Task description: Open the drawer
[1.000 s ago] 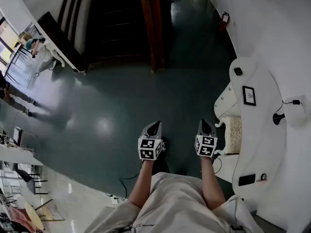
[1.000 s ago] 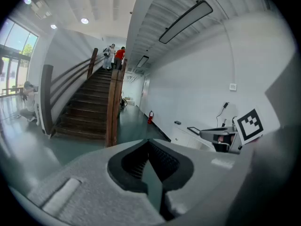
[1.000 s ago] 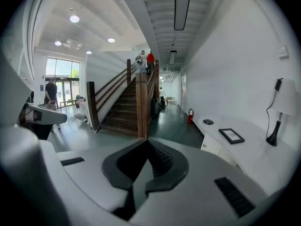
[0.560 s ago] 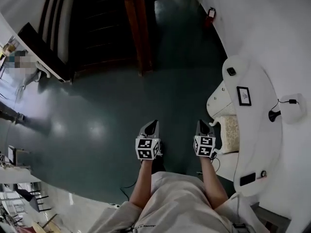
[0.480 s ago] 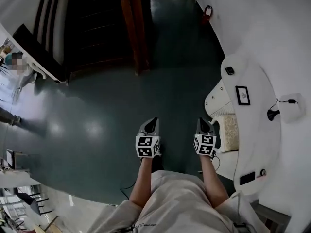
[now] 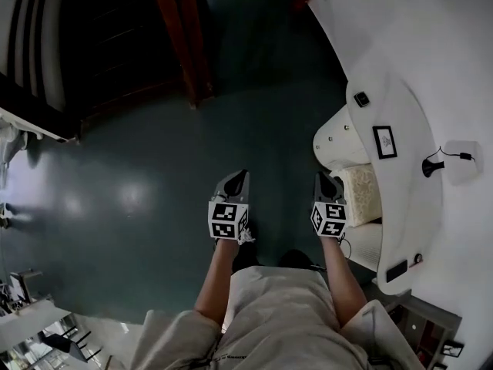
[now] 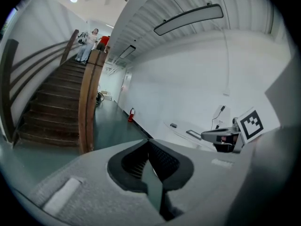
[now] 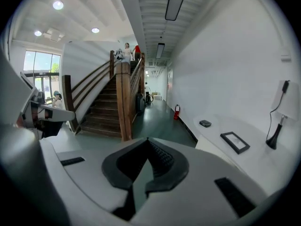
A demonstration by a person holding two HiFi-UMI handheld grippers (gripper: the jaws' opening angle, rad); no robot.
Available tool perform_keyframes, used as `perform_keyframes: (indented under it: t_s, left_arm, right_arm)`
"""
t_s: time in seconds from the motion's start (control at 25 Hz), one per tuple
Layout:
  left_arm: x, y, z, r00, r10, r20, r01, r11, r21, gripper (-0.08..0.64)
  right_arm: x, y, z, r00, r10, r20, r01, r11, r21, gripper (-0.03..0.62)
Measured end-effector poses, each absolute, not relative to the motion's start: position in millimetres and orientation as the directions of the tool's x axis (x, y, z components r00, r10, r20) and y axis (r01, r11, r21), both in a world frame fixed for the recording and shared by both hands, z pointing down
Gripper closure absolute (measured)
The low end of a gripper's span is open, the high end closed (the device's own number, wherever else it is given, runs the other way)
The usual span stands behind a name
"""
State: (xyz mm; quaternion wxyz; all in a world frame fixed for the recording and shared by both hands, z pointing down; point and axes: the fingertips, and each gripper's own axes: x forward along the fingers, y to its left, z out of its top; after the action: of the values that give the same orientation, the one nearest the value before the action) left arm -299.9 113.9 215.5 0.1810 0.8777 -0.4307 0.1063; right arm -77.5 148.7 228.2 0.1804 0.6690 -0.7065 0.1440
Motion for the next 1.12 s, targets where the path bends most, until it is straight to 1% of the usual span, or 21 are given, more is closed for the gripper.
perform_keyframes:
  t_s: [0.12,0.28,0.4,0.48,0.64,0.76,0.84,1.0,1.12]
  left_arm:
    - [-297.1,91.7,233.0,0.625,-0.687,0.370,-0.777,-0.591,0.217,0.549]
    - [-288.4,64.1,251.5,0.620,-0.679,0.393,-0.781,-0.583,0.224,0.549]
    - [-267.5,39.5,272.2,0.631,-0.656,0.414,-0.768,-0.605,0.212,0.549]
    - [-245.0,24.4,287.8,0.652,-0.630,0.422,-0.747,-0.628,0.216,0.549]
    - [-195.2,-0.7,313.7,0.736,-0.553,0.390,-0.667,-0.690,0.281,0.549]
    - [-150.7,-23.0,350.9,0.772,-0.490,0.405,-0.610,-0.751,0.252,0.549]
    - [-121.2,-27.6,379.4,0.788,-0.438,0.433,-0.573,-0.780,0.252,0.549]
    - [-69.1,-39.9,428.3,0.808,-0.362,0.465,-0.512,-0.822,0.250,0.549]
    - [-31.6,-54.8,457.0,0.816,-0.330,0.475,-0.474,-0.852,0.223,0.549]
  right_arm:
    - [-65.7,135.2,233.4,-0.020,-0.890,0.456,-0.995,0.060,0.074,0.577]
    - [-36.7,117.7,244.7,0.014,-0.886,0.463,-0.994,0.036,0.100,0.577]
    - [-10.7,95.8,260.6,0.038,-0.880,0.474,-0.993,0.018,0.113,0.577]
    - [8.2,81.6,272.7,0.055,-0.878,0.476,-0.993,0.002,0.117,0.577]
    - [34.0,49.5,301.7,0.049,-0.878,0.476,-0.995,0.000,0.102,0.577]
    - [61.3,14.9,331.6,0.047,-0.879,0.474,-0.996,-0.007,0.087,0.577]
    - [82.2,5.0,353.4,0.066,-0.870,0.488,-0.997,-0.040,0.064,0.577]
    - [120.8,-11.2,397.9,0.099,-0.850,0.517,-0.986,-0.156,-0.066,0.577]
    - [137.8,-23.1,431.4,0.113,-0.835,0.538,-0.977,-0.192,-0.092,0.577]
